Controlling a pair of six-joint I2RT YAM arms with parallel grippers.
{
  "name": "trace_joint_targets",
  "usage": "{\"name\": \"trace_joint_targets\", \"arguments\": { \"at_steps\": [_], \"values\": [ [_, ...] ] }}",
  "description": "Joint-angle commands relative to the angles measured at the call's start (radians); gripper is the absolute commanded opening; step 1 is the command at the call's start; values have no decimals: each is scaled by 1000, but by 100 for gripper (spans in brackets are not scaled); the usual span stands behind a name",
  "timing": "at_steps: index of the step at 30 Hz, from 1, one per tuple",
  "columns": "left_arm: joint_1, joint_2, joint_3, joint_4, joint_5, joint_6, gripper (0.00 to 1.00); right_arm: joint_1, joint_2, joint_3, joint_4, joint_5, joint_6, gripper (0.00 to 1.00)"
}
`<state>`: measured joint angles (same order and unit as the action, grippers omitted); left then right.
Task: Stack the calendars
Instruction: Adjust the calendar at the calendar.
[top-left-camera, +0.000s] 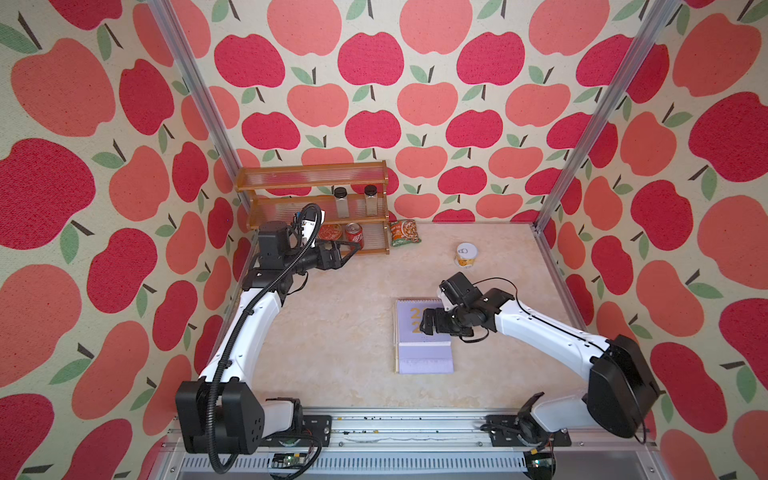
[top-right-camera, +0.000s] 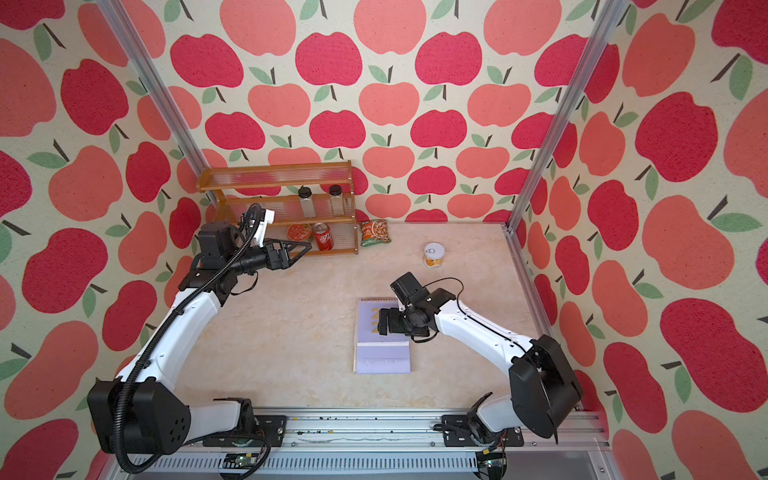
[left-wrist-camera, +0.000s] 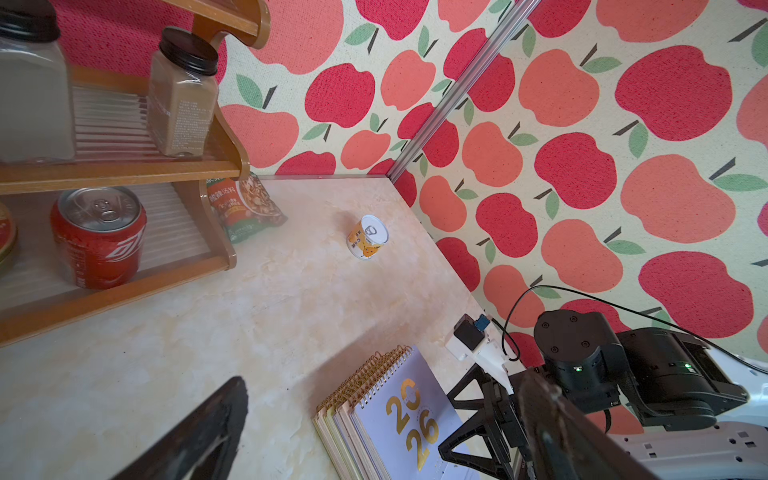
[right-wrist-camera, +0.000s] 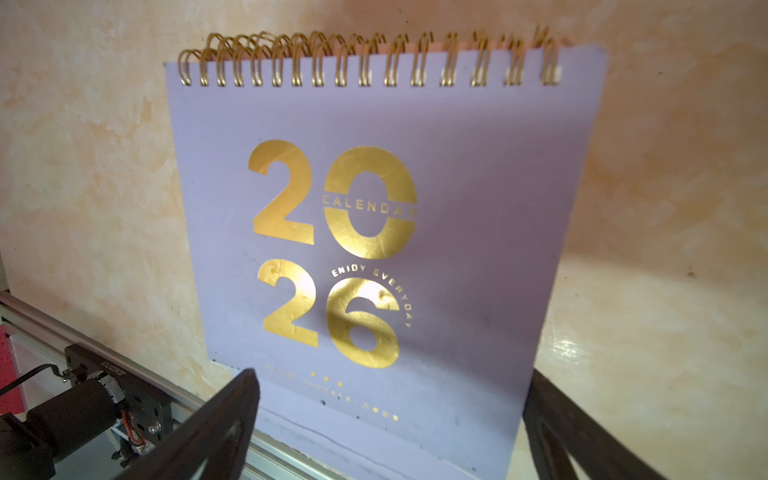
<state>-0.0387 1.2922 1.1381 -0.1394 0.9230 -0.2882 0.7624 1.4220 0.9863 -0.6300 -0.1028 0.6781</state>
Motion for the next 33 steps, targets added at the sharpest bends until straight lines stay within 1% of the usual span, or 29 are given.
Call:
{"name": "trace_joint_targets", "arguments": {
  "at_steps": [1, 23, 27, 29, 31, 33],
  "values": [
    [-7, -2, 28, -9, 0, 21, 99, 11, -13, 3, -14, -4, 18, 99],
    [-7, -6, 28, -12, 0, 27, 100, 32, 3, 15, -5, 1, 40, 99],
    [-7, -7, 28, -17, -5, 32, 100, 27, -19, 11, -21, 46, 33, 99],
    [-7, -5, 28, -21, -14, 36, 100, 12, -41, 10, -34, 67, 8, 99],
    [-7, -12, 26, -34, -46, 48, 99, -17, -79, 10, -37, 102, -48, 99],
    [-7, -23, 18, -46, -120, 72, 100, -48, -134, 2, -12, 135, -124, 99]
  ]
}}
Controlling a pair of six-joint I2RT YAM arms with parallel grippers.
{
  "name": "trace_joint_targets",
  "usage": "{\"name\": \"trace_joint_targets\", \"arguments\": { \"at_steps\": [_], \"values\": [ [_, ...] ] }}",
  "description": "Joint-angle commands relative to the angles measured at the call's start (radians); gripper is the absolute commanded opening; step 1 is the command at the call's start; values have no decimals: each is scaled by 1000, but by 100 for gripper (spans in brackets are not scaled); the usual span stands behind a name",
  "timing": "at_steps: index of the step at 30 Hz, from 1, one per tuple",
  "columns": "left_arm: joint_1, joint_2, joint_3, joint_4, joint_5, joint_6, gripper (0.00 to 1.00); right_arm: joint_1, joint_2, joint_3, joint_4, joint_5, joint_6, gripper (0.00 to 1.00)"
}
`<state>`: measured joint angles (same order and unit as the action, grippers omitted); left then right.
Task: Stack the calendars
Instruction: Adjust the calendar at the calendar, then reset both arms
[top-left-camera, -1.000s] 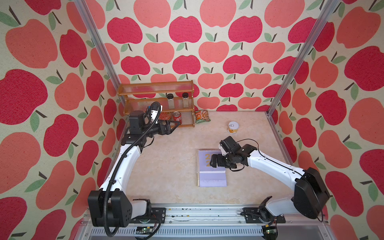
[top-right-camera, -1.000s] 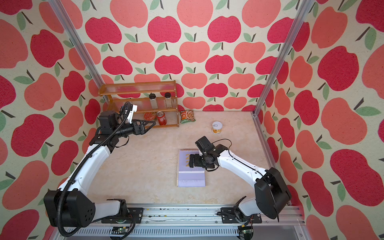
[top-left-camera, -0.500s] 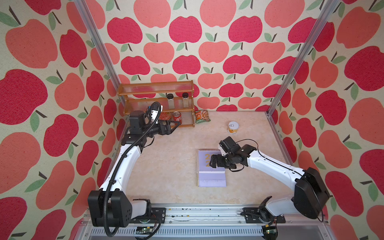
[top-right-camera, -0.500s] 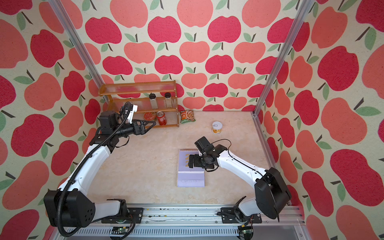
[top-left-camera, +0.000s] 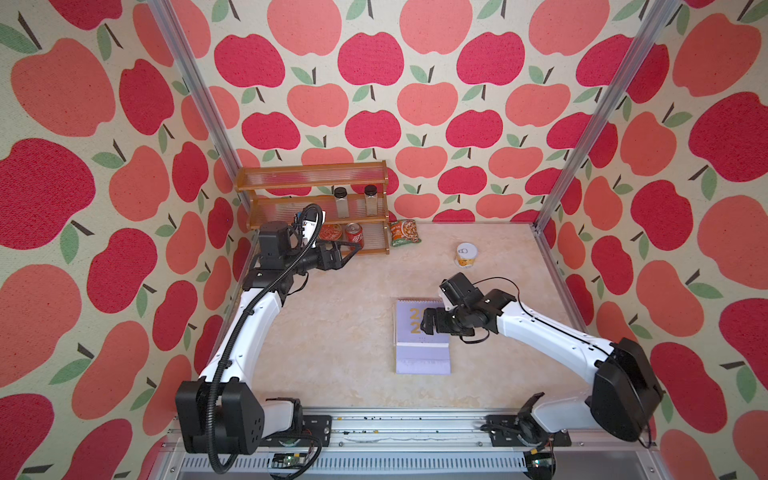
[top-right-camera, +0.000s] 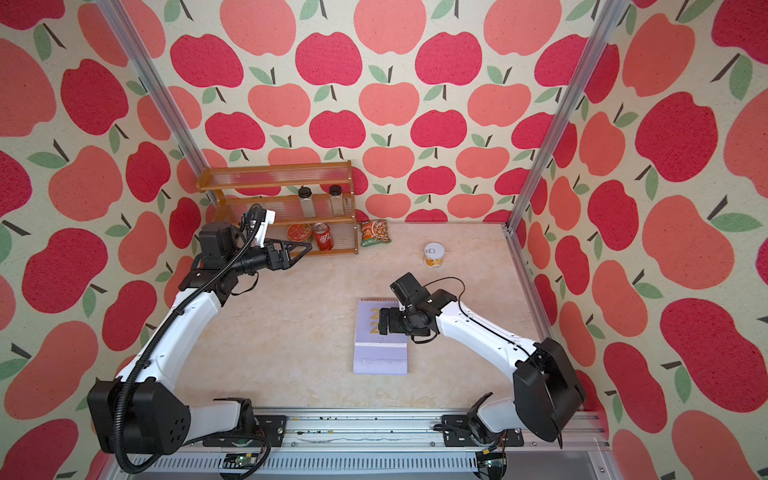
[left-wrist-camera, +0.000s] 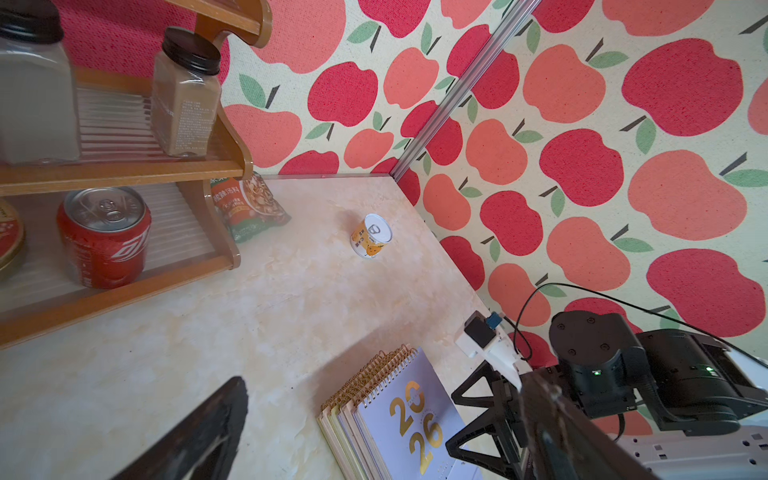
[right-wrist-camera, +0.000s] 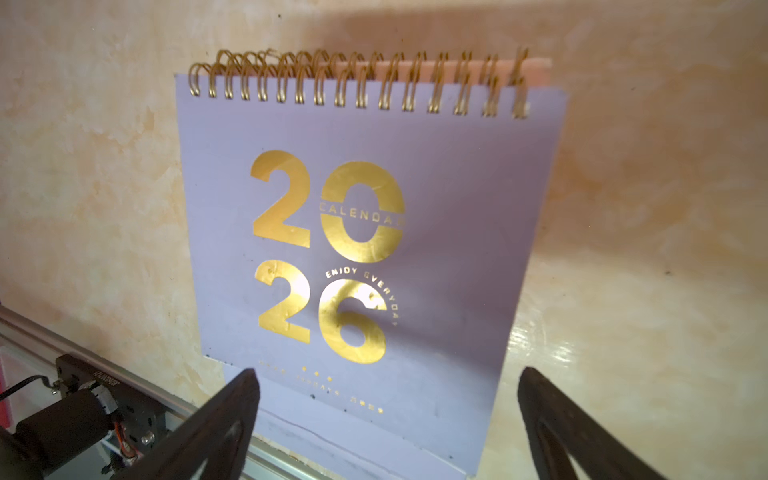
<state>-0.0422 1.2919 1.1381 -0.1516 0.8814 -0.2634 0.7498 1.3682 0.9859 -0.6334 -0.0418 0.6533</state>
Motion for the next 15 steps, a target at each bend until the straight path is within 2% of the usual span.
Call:
{"name": "trace_joint_targets", "arguments": {
  "at_steps": [1, 4, 8, 11, 15],
  "values": [
    [-4, -31, 8, -39, -143, 62, 100, -58, -112, -2, 11, 88, -147, 99],
    [-4, -70, -47, -31, -433, 89, 100, -148, -203, -31, 89, 140, -284, 99],
    [1, -101, -170, 44, -808, 137, 100, -343, -312, -140, 291, 156, -401, 99],
    [9, -90, -287, 158, -949, 194, 100, -461, -364, -259, 472, 190, -477, 99],
    [15, -68, -463, 407, -1003, 207, 100, -596, -342, -413, 733, 198, -557, 99]
  ]
}}
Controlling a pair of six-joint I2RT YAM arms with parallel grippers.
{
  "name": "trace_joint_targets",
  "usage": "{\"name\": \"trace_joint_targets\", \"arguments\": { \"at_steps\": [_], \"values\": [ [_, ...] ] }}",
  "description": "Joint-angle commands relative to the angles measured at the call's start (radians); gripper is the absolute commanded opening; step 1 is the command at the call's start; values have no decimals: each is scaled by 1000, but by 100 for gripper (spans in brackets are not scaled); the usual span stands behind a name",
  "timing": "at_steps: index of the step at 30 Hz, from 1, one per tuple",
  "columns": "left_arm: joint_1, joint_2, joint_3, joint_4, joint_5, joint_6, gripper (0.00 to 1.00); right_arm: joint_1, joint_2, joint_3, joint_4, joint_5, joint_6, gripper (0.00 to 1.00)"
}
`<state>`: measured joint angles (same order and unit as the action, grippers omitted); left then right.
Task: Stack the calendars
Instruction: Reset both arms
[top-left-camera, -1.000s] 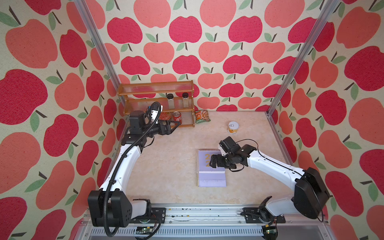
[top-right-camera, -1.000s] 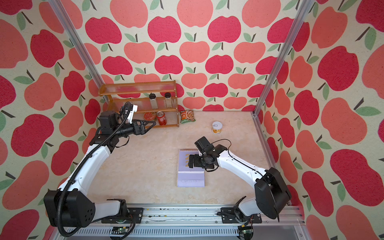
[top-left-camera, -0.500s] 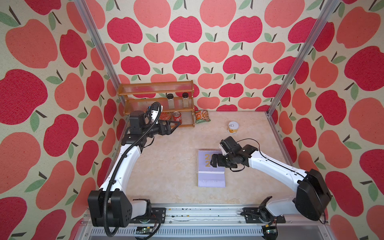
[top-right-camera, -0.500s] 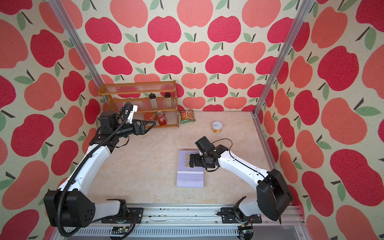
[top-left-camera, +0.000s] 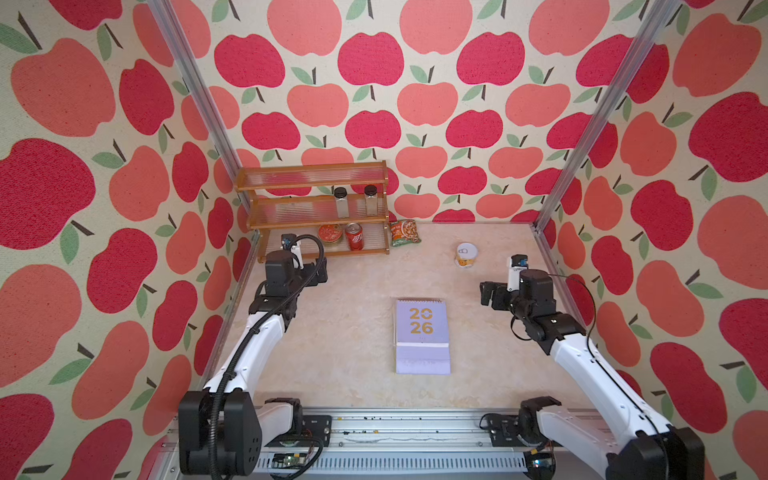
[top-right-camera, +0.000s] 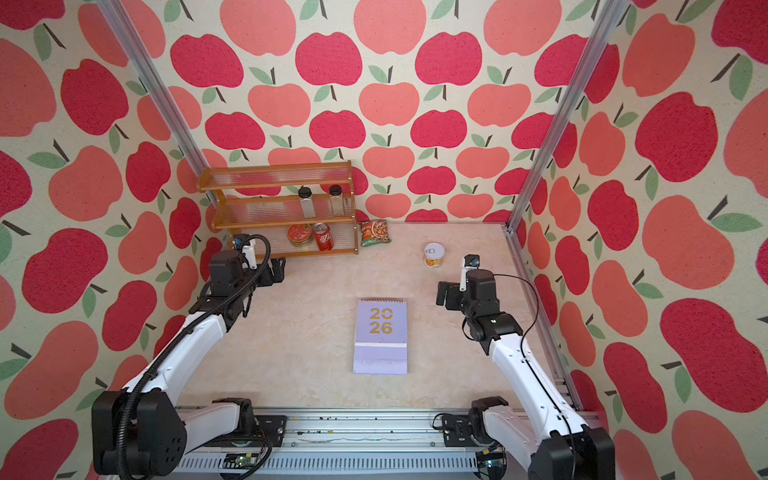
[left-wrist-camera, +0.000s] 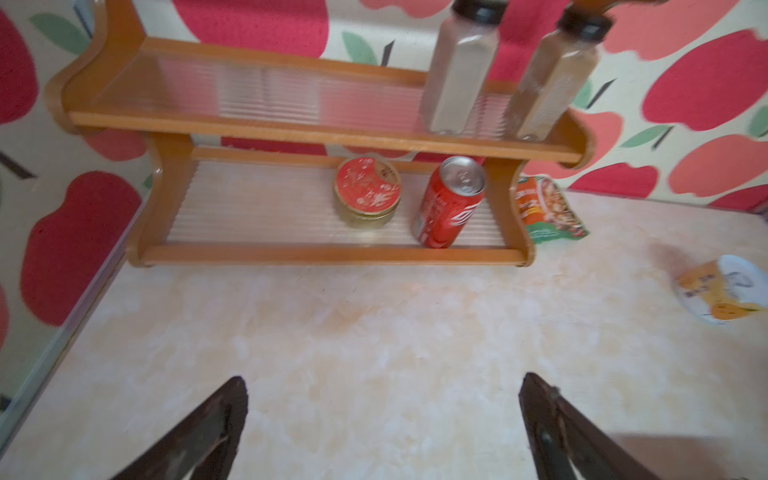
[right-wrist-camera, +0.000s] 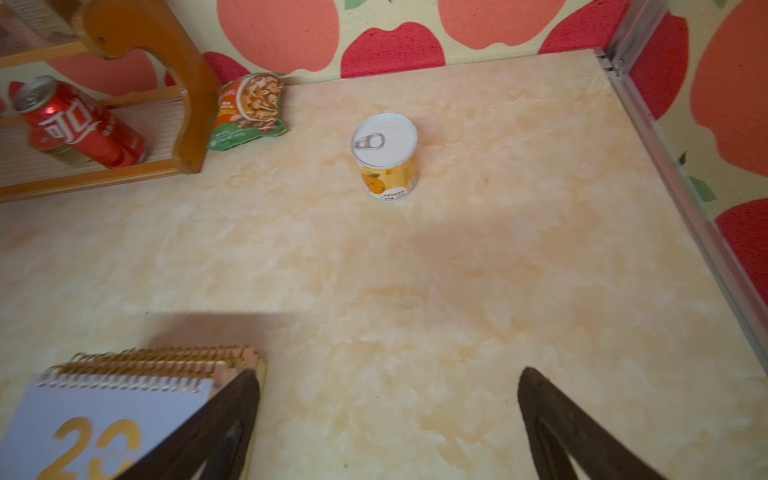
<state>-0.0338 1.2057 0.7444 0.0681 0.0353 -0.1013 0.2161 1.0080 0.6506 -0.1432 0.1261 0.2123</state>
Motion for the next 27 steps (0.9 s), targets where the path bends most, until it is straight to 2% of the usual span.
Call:
{"name": "trace_joint_targets", "arguments": {
  "at_steps": [1, 4, 8, 10, 12, 15, 18, 20, 23, 27],
  "values": [
    [19, 27, -91, 213, -157, 41, 100, -82, 33, -114, 315, 32, -136, 99],
    [71, 66, -146, 299, -140, 18, 100, -150, 131, -199, 550, 20, -176, 99],
    [131, 162, -204, 468, -62, -12, 100, -210, 308, -239, 781, -74, -193, 99],
    [144, 185, -166, 428, -37, -3, 100, -216, 369, -262, 888, -95, -207, 99],
    [138, 206, -179, 496, -22, 48, 100, -224, 443, -271, 955, -166, -217, 99],
    [159, 221, -148, 449, 33, 69, 100, -223, 588, -291, 1157, -225, -235, 99],
    [147, 196, -161, 420, 32, 89, 100, -222, 527, -271, 1009, -173, -221, 99],
    [135, 179, -175, 417, 31, 84, 100, -216, 556, -276, 1075, -170, -234, 99],
    [87, 168, -188, 365, -1, 118, 100, -212, 544, -269, 1038, -158, -235, 99],
    [73, 254, -246, 515, -63, 110, 100, -200, 543, -266, 1033, -134, -243, 99]
  ]
}}
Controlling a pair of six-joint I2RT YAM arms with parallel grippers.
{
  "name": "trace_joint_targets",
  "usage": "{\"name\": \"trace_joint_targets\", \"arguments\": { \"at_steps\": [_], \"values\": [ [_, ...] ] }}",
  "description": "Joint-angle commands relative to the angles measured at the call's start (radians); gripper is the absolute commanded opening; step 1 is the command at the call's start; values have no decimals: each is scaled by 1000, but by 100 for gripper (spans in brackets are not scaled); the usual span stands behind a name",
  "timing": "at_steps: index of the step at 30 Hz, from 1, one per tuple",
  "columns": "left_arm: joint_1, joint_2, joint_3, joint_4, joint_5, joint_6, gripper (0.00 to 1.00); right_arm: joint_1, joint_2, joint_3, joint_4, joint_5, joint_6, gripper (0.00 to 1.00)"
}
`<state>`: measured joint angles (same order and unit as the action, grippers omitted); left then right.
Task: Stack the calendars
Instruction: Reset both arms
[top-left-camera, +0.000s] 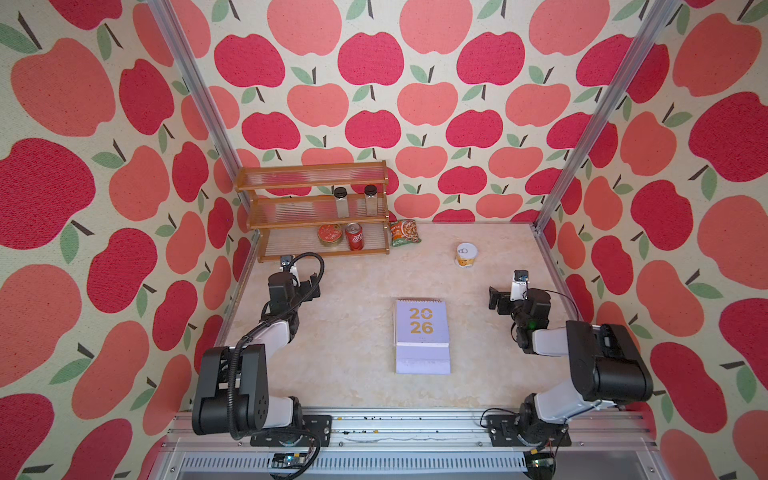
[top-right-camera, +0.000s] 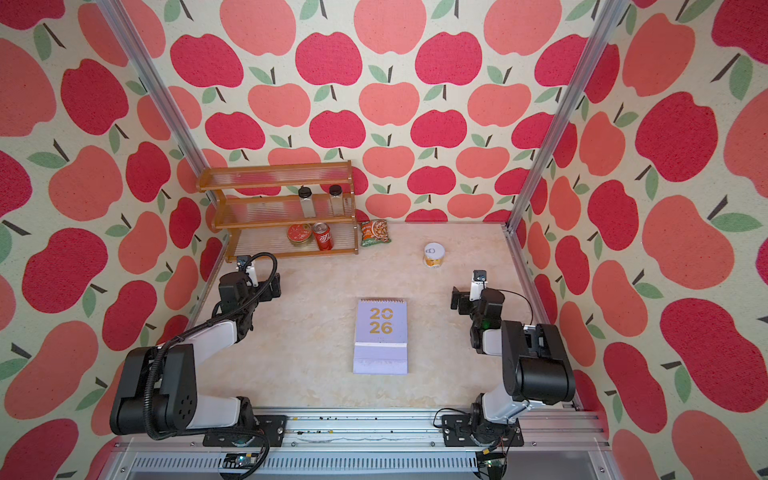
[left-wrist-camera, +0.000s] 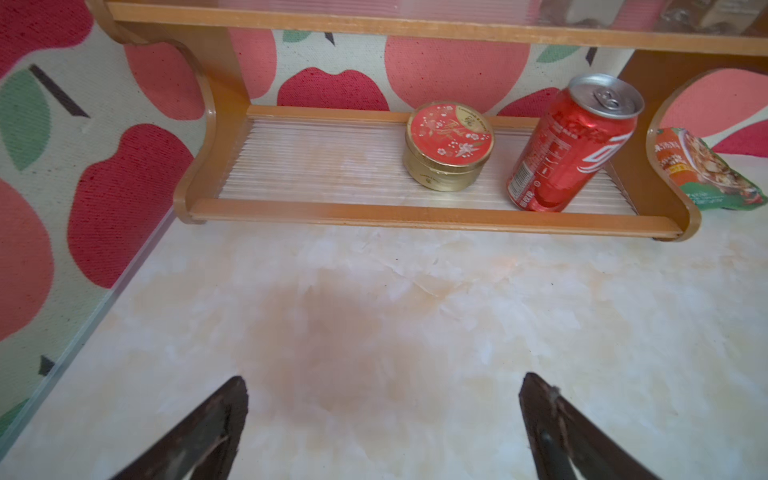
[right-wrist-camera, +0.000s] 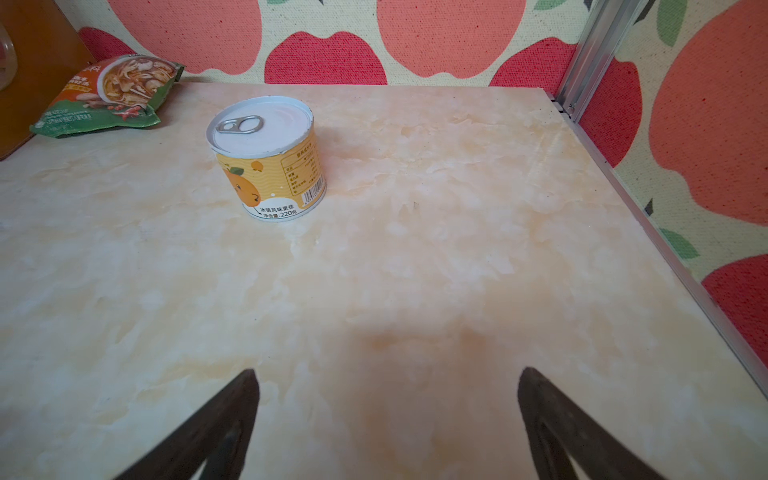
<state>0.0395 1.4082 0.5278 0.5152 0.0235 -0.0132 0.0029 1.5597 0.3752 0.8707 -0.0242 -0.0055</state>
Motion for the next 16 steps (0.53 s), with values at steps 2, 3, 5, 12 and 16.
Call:
{"name": "trace_joint_targets", "arguments": {
  "at_steps": [2, 3, 5, 12, 16],
  "values": [
    [-2, 81, -9, 52, -49, 51, 100, 31, -5, 13, 18, 47, -40, 99],
    [7, 110, -9, 74, -33, 46, 100, 36, -6, 20, 2, 54, -43, 99],
    [49, 141, -9, 119, 9, 12, 100, 37, -11, 21, -7, 55, -42, 99],
    [77, 162, -102, 268, 89, 6, 100, 39, -6, 33, -25, 61, -41, 99],
    [60, 160, -105, 288, 41, 10, 99, 40, -11, 19, -1, 50, -47, 99]
  ]
}}
